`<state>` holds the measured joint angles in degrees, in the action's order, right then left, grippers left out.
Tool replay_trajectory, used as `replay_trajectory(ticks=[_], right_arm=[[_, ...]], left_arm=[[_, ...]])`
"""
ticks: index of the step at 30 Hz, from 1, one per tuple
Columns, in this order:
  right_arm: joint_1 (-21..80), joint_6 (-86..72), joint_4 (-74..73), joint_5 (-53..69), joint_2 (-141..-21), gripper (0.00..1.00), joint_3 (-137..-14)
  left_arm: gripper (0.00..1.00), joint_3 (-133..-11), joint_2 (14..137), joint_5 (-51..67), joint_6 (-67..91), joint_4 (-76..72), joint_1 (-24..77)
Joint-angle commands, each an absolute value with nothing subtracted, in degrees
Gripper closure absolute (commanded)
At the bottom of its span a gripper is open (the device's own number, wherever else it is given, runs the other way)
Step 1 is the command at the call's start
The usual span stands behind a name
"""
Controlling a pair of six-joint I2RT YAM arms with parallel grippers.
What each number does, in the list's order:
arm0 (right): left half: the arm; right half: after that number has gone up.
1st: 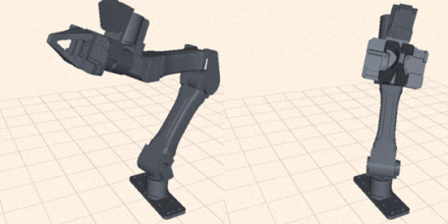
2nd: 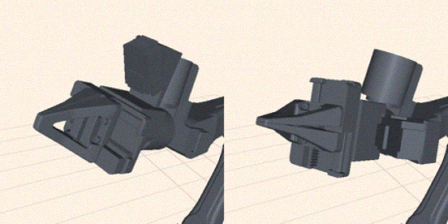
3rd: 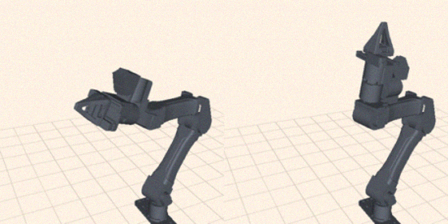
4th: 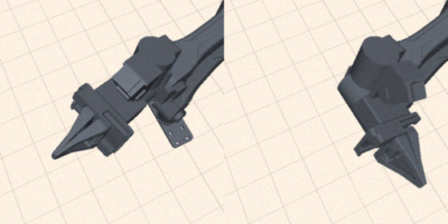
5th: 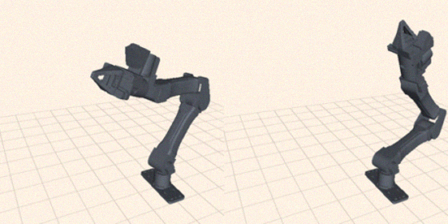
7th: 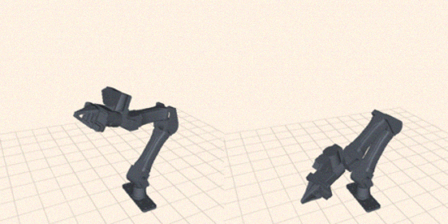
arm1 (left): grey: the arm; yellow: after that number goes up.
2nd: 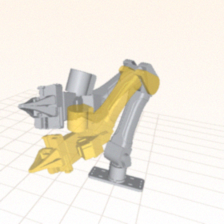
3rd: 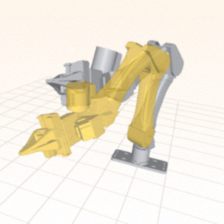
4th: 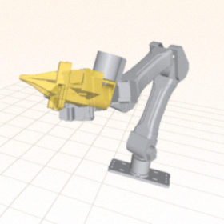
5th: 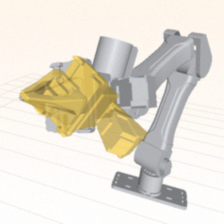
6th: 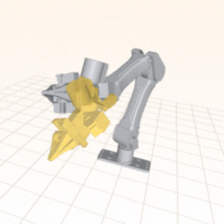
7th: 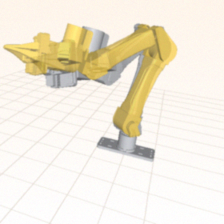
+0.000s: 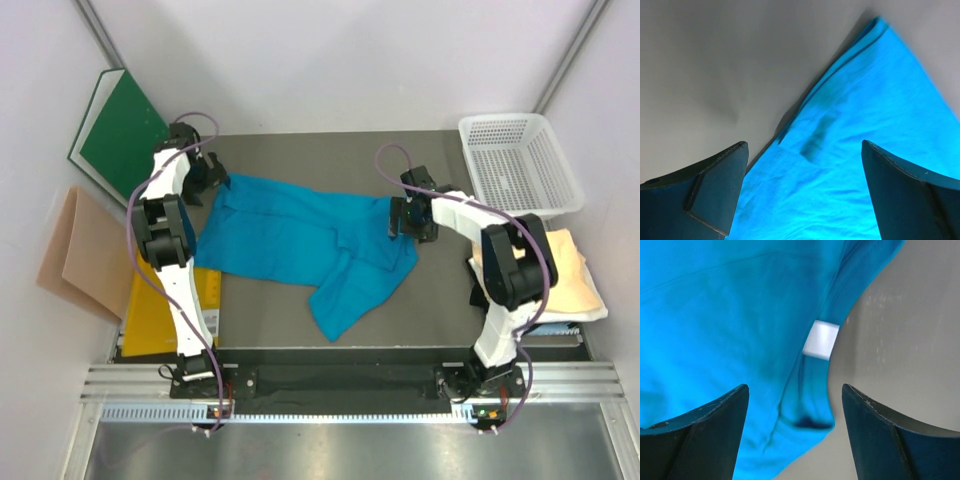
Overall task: Fold and stack the t-shirts
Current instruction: Fold the flattened tshirt in 1/3 of the way
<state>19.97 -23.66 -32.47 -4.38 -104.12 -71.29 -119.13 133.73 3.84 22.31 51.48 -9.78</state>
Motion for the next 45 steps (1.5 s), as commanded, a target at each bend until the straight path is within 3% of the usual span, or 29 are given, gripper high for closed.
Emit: replay_trajectory(ticks=[1, 10, 12, 13, 14, 15, 16, 26, 32, 36, 37, 38, 43, 44, 45], right_arm=[[19.7, -22.9, -27.3, -9.4, -106.8, 0.26, -77.2], [19.6, -21.4, -23.6, -12.4, -114.9, 0.30, -82.2], [19.6, -20.4, -22.1, -12.2, -117.1, 0.39, -83.6], [19.5, -20.0, -21.8, -11.8, -117.8, 0.50, -84.3], [19.5, -19.4, -21.8, -11.8, -119.6, 0.74, -85.1], [19.4, -18.6, -22.1, -11.8, -120.6, 0.89, -87.3], [19.4, -18.4, -22.4, -12.0, -121.5, 0.99, -88.5], [14.8, -15.4, -25.8, -17.4, -131.7, 1.00, -104.8], [10.6, -16.6, -27.8, -14.1, -135.9, 1.00, -116.9], [9.8, -14.7, -28.0, -11.7, -132.9, 0.92, -117.6], [9.8, -14.7, -28.2, -11.5, -131.5, 0.85, -116.7], [9.8, -14.6, -28.0, -11.6, -127.8, 0.66, -113.8], [9.8, -15.1, -28.2, -7.8, -111.5, 0.21, -100.4], [9.8, -15.6, -29.3, -7.3, -109.5, 0.06, -96.9], [9.8, -16.4, -30.6, -6.5, -107.8, 0.01, -94.9]], left_arm=[[0.01, -123.0, 135.6, 5.6, 22.1, 47.8, -10.0], [0.01, -123.8, 135.0, 10.0, 22.5, 46.9, -9.8], [0.01, -123.3, 134.0, 10.3, 22.1, 46.9, -9.9], [0.01, -123.0, 133.0, 10.6, 21.9, 46.9, -9.9], [0.01, -122.9, 132.5, 10.7, 21.8, 46.9, -9.8], [0.01, -122.5, 132.0, 10.7, 21.6, 47.0, -9.8], [0.01, -122.2, 131.1, 10.7, 21.5, 47.0, -9.6], [0.01, -118.0, 126.4, 10.4, 21.2, 46.8, -8.2], [0.01, -117.6, 125.5, 11.3, 21.0, 47.8, -6.8], [0.01, -115.8, 123.7, 12.7, 21.0, 48.2, -6.3], [0.01, -114.4, 123.2, 12.8, 20.9, 48.3, -6.3], [0.01, -113.7, 122.8, 13.0, 20.8, 48.4, -6.2], [0.01, -105.9, 119.4, 15.3, 19.9, 50.0, -6.4], [0.01, -104.6, 118.9, 16.3, 19.6, 50.4, -6.3], [0.01, -101.5, 117.3, 16.8, 19.3, 50.3, -6.3]])
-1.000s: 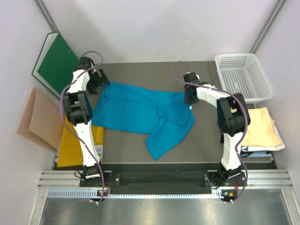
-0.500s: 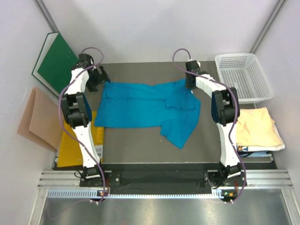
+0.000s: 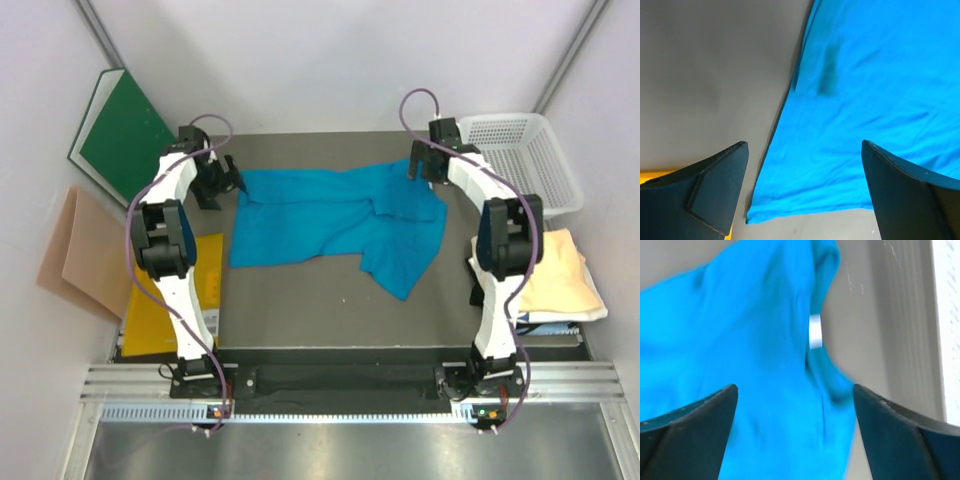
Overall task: Fold and stack the t-shirts
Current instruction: Fold the flattened tshirt in 1/3 of the way, then grap the side of the flattened tshirt closest away from the robot with both arms
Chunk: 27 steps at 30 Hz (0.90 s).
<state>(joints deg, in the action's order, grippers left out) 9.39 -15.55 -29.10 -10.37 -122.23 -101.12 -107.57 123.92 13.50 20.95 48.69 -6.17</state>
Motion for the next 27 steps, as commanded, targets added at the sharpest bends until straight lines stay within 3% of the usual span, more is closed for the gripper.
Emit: replay_trajectory(ticks=[1, 10, 14, 25, 27], right_arm=[[9.8, -16.8, -33.1, -3.5, -104.5, 0.00, -93.2], [9.4, -26.3, -44.4, 16.6, -91.5, 0.01, -68.9], [9.4, -30.8, -44.2, 21.7, -88.9, 0.09, -58.4], [10.7, -35.2, -38.2, 26.1, -96.0, 0.20, -52.4], [12.0, -35.9, -36.2, 26.0, -97.3, 0.24, -53.2]], left_arm=[[0.01, -99.8, 116.6, 17.0, 19.2, 50.2, -6.3], [0.10, -82.5, 108.5, 17.7, 18.8, 47.8, -6.3], [0.12, -79.2, 107.3, 15.5, 18.6, 47.5, -6.2], [0.21, -74.9, 108.1, 8.6, 18.4, 46.8, -4.0], [0.32, -73.8, 108.5, 8.5, 18.6, 46.2, -3.6]])
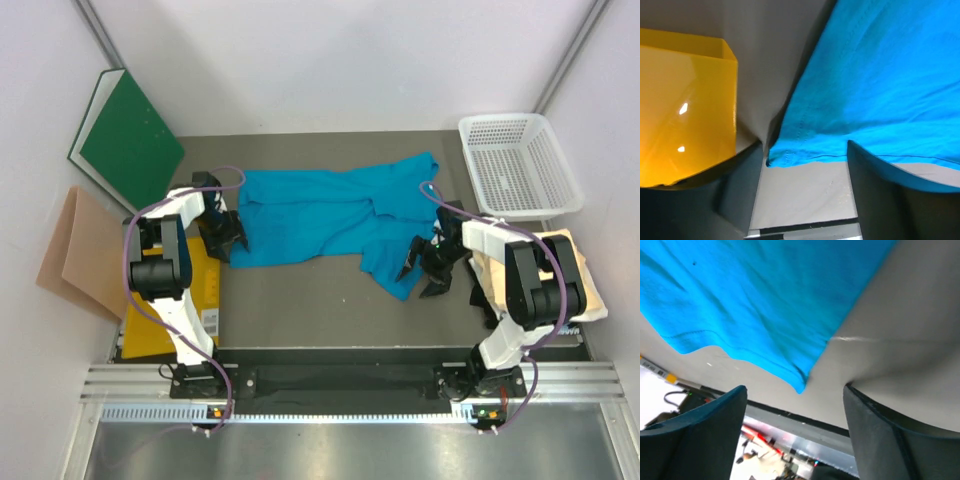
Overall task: Fold and stack the t-shirts
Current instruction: Grap the side of the flattened tshirt closest away from the robot with both arms
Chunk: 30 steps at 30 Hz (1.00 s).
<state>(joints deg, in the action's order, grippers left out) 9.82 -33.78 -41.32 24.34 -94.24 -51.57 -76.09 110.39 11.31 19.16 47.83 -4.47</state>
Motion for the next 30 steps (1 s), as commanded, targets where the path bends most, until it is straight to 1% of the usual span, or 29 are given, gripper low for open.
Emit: replay_trajectory(ticks=[1, 2, 4, 5, 6, 7, 8, 9, 10, 11, 15, 21, 26, 30], right_arm=[[12.7, -36.0, -35.8, 26.1, -98.9, 0.25, -53.6], [13.2, -35.7, -35.9, 26.3, -99.8, 0.28, -55.0], [14.3, -35.2, -36.6, 27.2, -103.1, 0.33, -56.5], [14.5, -34.5, -37.1, 27.8, -104.1, 0.45, -57.6], [14.8, -34.3, -37.4, 28.9, -105.0, 0.54, -57.9], [15.4, -34.0, -37.6, 29.4, -106.5, 0.65, -58.2], [15.5, -33.6, -37.8, 30.1, -107.0, 0.84, -58.4], [15.6, -33.5, -38.0, 31.1, -107.2, 0.91, -58.4], [15.5, -33.5, -38.3, 31.3, -106.6, 0.93, -58.5], [15.5, -33.7, -38.4, 31.3, -105.9, 1.00, -58.6], [15.2, -33.8, -41.6, 31.7, -100.0, 1.00, -59.9], [13.1, -33.4, -45.1, 34.6, -95.9, 1.00, -66.6], [10.7, -32.8, -46.5, 36.2, -97.8, 1.00, -76.3], [8.4, -30.8, -46.9, 36.2, -102.1, 1.00, -83.5]], left_arm=[[0.38, -73.7, 108.7, 8.4, 18.9, 46.1, -3.5], [0.46, -73.6, 108.9, 8.3, 19.1, 46.1, -3.5], [0.55, -73.4, 109.6, 7.3, 19.9, 46.3, -3.3], [0.57, -73.4, 109.9, 6.9, 20.3, 46.2, -3.2], [0.68, -73.2, 110.1, 6.5, 20.7, 46.1, -3.1], [0.77, -73.2, 110.4, 6.2, 20.9, 46.2, -3.0], [0.90, -73.5, 110.7, 6.2, 21.1, 46.4, -2.9], [1.00, -73.9, 111.1, 6.0, 21.4, 47.1, -2.9], [1.00, -74.2, 111.0, 5.5, 21.4, 47.5, -2.8], [1.00, -74.4, 110.8, 5.3, 21.4, 47.8, -2.8], [1.00, -76.5, 107.8, 4.6, 20.7, 50.0, -2.8], [1.00, -81.6, 103.9, 4.7, 20.7, 52.7, -2.8], [1.00, -86.3, 104.4, 5.9, 21.4, 53.3, -2.8], [1.00, -90.0, 106.4, 6.8, 22.2, 53.0, -2.9]])
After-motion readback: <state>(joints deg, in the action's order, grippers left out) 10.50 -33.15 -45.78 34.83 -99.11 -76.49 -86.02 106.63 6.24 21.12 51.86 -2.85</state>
